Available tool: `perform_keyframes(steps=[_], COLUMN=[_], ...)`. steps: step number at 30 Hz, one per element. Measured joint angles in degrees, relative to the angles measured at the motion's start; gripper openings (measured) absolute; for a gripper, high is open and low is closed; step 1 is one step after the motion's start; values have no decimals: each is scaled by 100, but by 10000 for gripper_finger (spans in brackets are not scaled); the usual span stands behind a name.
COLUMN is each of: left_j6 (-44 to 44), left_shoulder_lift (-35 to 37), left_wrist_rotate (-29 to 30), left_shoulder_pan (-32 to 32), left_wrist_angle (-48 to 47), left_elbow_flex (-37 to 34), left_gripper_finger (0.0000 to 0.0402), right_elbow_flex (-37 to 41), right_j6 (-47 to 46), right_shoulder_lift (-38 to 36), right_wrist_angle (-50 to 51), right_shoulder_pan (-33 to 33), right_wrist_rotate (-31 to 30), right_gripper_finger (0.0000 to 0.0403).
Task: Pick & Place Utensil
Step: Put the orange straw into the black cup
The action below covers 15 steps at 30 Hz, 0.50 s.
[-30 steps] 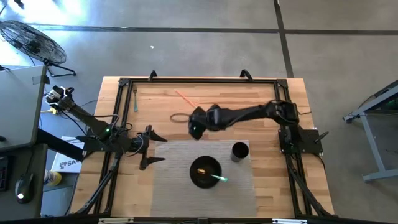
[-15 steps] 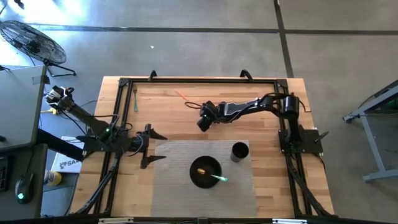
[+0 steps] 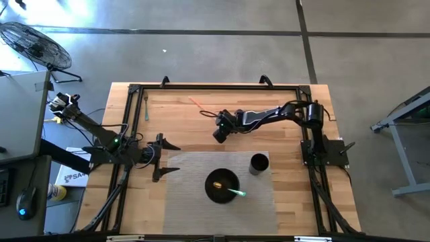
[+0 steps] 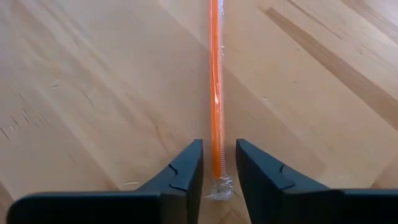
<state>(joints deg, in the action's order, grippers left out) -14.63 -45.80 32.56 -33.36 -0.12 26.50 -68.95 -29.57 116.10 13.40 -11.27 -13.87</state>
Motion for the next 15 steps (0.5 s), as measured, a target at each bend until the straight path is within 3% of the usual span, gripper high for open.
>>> perform_keyframes(steps=[15], left_j6=[-18], left_shoulder_lift=[0], left_wrist_rotate=[-52], left_shoulder_pan=[0], left_wrist_angle=[-6], left_elbow_flex=[0], left_gripper_finger=[374], right_elbow_flex=[2], right_j6=[278], right_shoulder_lift=[8], right_wrist_angle=[-4], right_shoulder_pan=[26], right_wrist_rotate=[9], right_gripper_finger=[11])
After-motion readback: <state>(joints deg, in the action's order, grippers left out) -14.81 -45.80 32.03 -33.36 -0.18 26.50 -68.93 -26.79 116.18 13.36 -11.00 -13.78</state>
